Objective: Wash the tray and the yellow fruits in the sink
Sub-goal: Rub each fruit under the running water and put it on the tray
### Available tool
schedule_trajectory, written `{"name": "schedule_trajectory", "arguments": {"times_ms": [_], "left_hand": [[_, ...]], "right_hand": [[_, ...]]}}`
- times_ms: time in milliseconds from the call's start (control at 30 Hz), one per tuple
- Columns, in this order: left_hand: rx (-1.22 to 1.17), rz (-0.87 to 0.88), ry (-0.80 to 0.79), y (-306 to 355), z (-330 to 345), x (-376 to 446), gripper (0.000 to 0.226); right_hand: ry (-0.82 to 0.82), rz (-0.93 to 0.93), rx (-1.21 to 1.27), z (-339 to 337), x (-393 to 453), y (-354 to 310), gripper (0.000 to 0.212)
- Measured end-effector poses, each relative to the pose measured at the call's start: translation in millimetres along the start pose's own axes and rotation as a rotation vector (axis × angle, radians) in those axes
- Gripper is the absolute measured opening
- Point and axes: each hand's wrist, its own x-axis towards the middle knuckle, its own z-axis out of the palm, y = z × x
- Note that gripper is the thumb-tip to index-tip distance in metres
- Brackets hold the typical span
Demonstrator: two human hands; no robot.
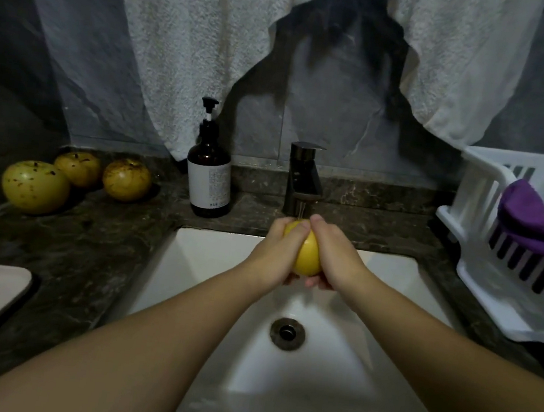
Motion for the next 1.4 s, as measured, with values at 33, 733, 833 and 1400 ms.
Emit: {"name": "schedule_trajectory", "arguments": {"times_ms": [33,733,833,1400], "left_hand": [[-0.047,-0.03,-0.021,1.9,1.0,-2.1,0.042],[0.029,0.01,0.032,2.5,-4.4,-2.1,0.039],[-0.053,-0.013,0.01,5.4,-6.0,-4.8,0.034],[0.071,0.062,0.071,4.3,-3.7,-4.5,0.043]], "right_hand": [[0.041,-0.083,-0.045,-0.8,-0.6,-0.2,0.045],[0.007,0.066,0.118,3.9,4.6,-0.1,0.047],[0.052,-0.09,0.031,3.7,3.5,0.6,0.032],[-0.027,0.037,0.112,4.3,-1.5,-3.3,0.044]]}}
